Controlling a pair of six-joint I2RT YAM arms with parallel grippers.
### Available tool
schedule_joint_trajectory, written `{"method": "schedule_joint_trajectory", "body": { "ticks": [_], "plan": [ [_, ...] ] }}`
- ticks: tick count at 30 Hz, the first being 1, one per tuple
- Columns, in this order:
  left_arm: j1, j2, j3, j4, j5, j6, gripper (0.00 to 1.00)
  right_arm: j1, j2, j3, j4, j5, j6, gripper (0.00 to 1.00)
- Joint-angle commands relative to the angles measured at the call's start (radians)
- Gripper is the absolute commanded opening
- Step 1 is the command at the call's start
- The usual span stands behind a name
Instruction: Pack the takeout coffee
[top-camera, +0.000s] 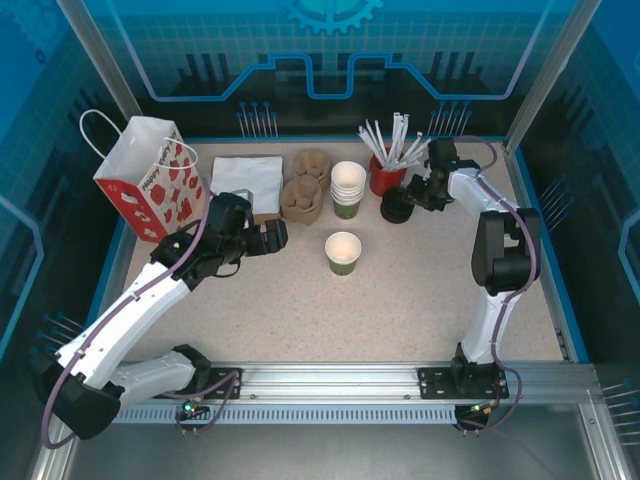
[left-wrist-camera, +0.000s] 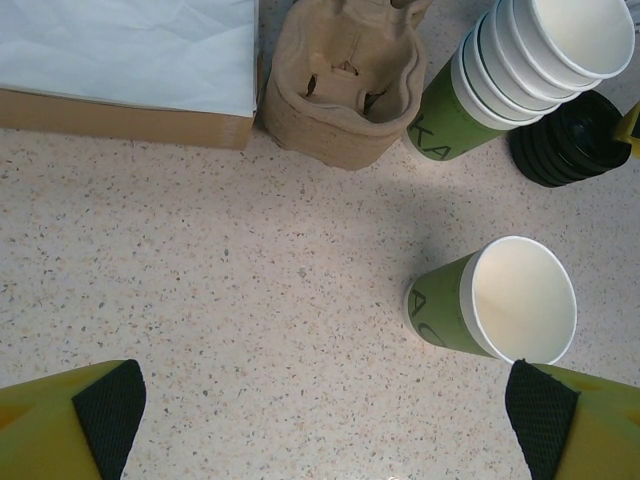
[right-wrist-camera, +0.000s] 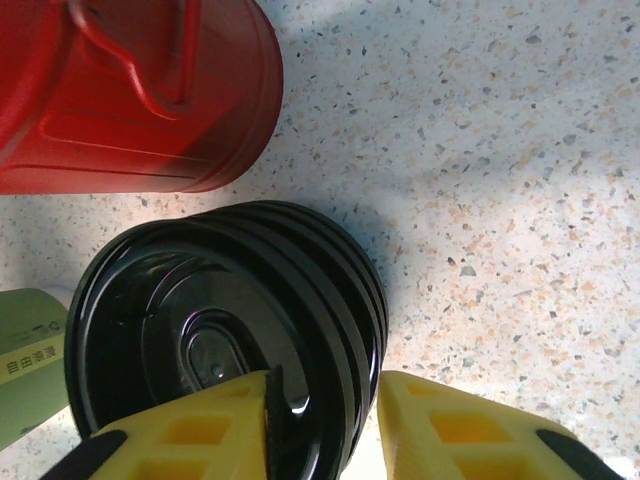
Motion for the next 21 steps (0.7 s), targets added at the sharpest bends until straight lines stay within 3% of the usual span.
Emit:
{"method": "schedule_joint_trajectory", "body": {
  "ticks": [1,14,21],
  "plan": [
    [0.007,0.008,0.000,0.001,-0.015,0.022,0.97,-0.013,0.023,0.040,-0.039,-0.012,-0.025,0.31],
    [0.007,0.018,0.011,-0.005,-0.016,0.028,0.97,-0.013,0.026,0.044,-0.051,-0.015,-0.050,0.17],
    [0.006,0.017,0.016,-0.004,-0.015,0.029,0.98,-0.013,0.001,0.035,-0.059,-0.011,-0.068,0.18]
  ]
}}
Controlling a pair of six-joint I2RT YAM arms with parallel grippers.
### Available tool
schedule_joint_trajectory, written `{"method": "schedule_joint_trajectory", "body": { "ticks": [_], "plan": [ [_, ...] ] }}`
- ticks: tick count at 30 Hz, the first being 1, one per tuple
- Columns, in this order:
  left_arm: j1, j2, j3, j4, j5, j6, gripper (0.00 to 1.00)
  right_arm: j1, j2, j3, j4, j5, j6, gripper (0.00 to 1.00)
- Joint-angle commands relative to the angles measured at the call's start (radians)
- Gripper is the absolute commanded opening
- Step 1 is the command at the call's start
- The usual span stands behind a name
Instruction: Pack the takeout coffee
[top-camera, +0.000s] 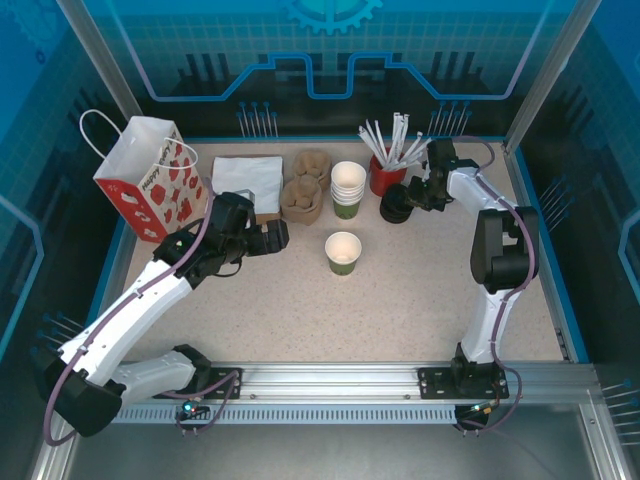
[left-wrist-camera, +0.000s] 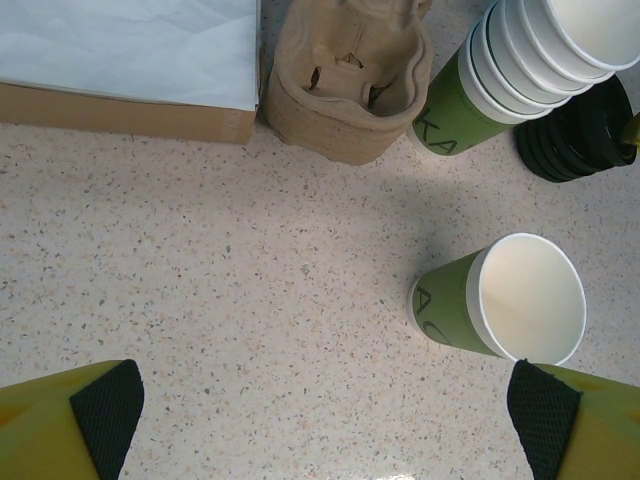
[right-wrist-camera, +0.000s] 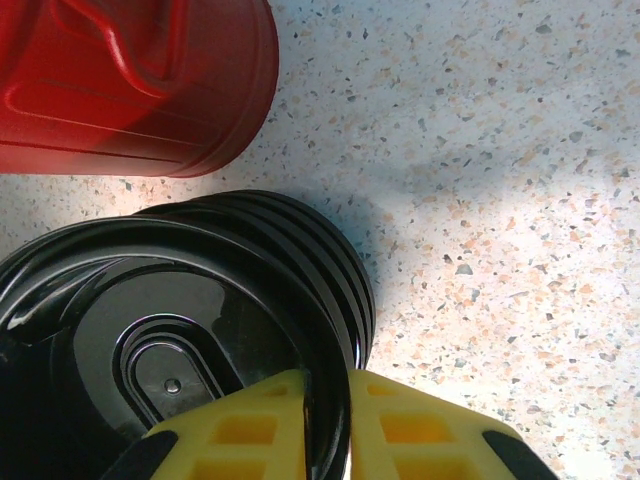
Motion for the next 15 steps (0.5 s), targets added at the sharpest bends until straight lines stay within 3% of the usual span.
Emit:
{"method": "schedule_joint_trajectory", "body": {
  "ticks": [1,15],
  "plan": [
    [0.007,0.002,0.017,-0.004,-0.015,0.029,0.97,-0.014,-0.017,0.021,-0.034,-0.012,-0.027,0.19],
    [0.007,0.003,0.019,-0.006,-0.016,0.033,0.98,-0.023,0.035,0.073,-0.043,-0.036,-0.080,0.24]
  ]
}}
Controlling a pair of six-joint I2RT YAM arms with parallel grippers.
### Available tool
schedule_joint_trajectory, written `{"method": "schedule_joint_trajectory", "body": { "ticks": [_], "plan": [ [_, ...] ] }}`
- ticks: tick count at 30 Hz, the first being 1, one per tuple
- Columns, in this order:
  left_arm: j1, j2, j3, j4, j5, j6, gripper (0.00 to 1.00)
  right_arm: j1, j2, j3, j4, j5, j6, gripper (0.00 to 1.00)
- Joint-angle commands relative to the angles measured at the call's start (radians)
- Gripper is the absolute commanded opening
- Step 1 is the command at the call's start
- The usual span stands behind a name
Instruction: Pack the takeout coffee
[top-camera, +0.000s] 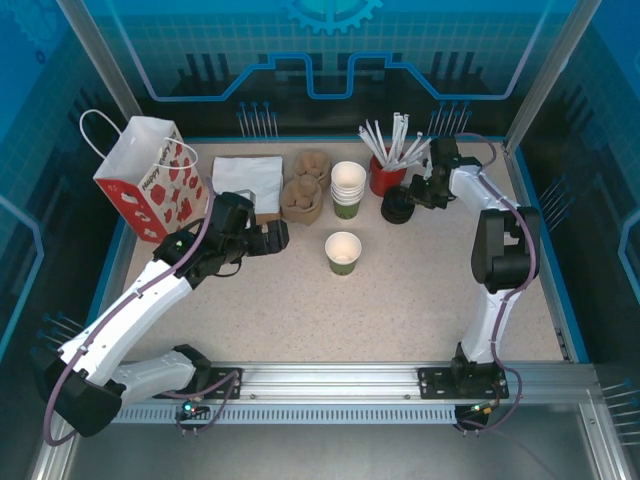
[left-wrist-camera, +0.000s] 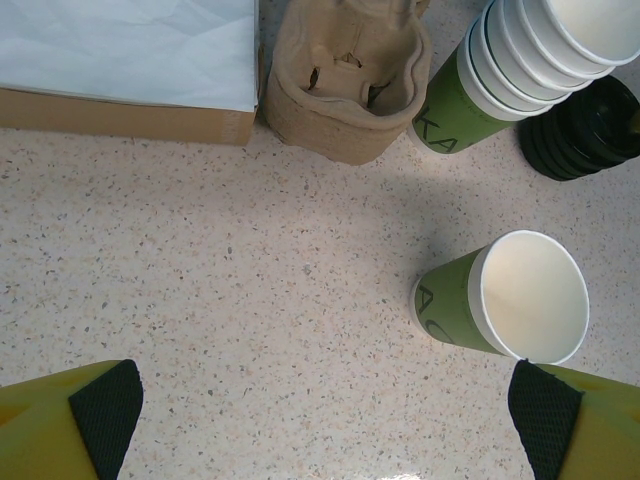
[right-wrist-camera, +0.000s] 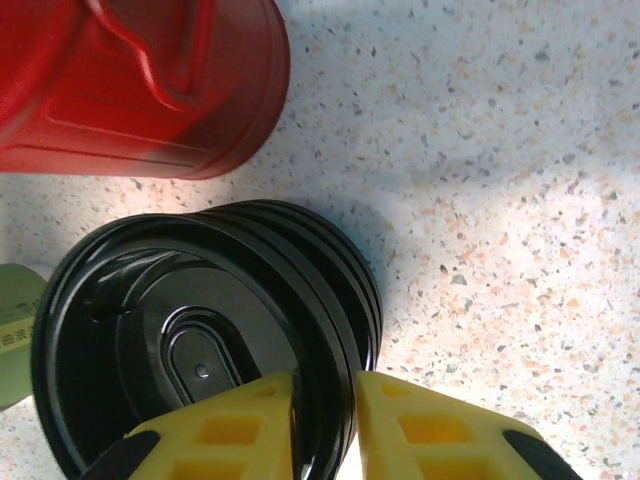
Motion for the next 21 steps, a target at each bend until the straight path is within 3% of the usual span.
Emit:
{"method": "schedule_joint_trajectory", "body": {
  "ticks": [1,21],
  "plan": [
    [0.006,0.002,0.020,-0.006,-0.016,0.015,0.98,-0.012,0.037,0.047,-0.027,-0.019,-0.032,0.24],
    [0.008,0.012,0.027,-0.008,-0.017,0.019,0.99,-0.010,0.062,0.092,-0.063,0.014,-0.097,0.29]
  ]
}}
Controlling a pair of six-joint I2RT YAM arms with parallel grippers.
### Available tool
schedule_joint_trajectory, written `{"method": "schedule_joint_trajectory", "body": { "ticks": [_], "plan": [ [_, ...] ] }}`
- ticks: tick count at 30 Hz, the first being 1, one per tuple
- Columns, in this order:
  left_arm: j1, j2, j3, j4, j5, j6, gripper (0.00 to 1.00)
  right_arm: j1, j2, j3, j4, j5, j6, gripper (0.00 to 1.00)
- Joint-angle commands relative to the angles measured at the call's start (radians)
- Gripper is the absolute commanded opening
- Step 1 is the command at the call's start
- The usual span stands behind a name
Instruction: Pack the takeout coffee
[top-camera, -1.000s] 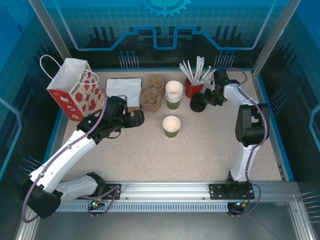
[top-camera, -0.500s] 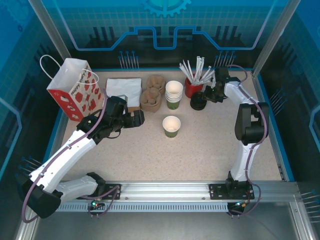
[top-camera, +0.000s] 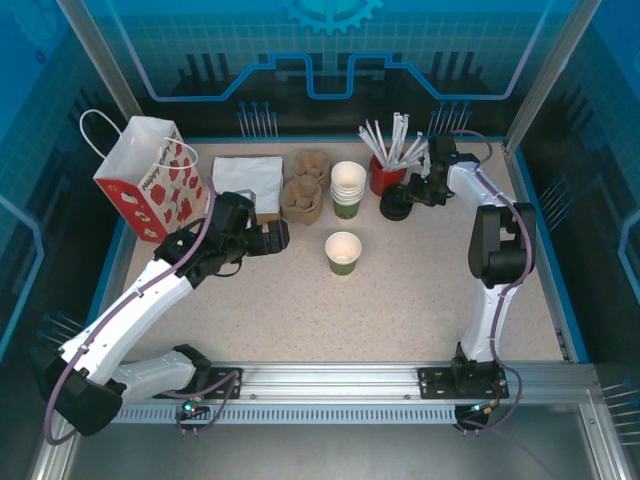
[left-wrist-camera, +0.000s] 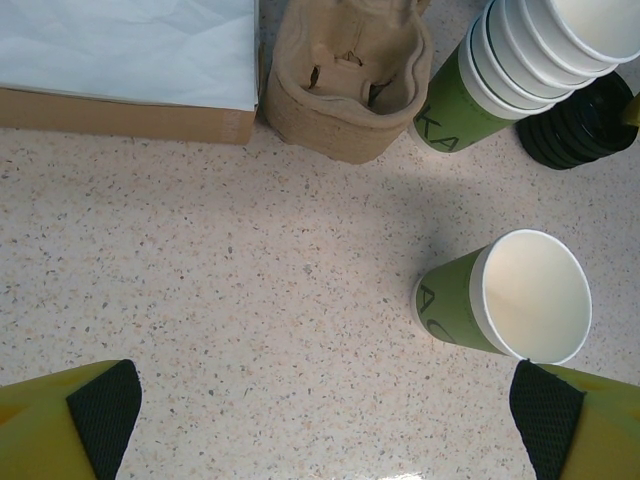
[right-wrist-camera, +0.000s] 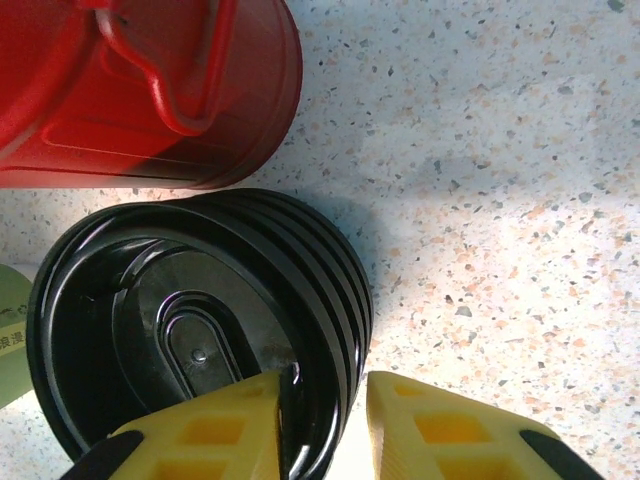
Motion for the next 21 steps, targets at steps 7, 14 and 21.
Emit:
{"method": "schedule_joint_trajectory", "body": {
  "ticks": [7,14,21],
  "plan": [
    [0.007,0.008,0.028,-0.008,-0.016,0.017,0.99,-0.009,0.041,0.060,-0.048,0.008,-0.037,0.28],
    [0.007,0.009,0.030,-0.008,-0.018,0.019,0.99,-0.001,0.056,0.073,-0.056,0.020,-0.037,0.25],
    [0.008,0.013,0.028,-0.007,-0.016,0.017,0.99,0.003,0.055,0.087,-0.070,0.038,-0.057,0.26]
  ]
}}
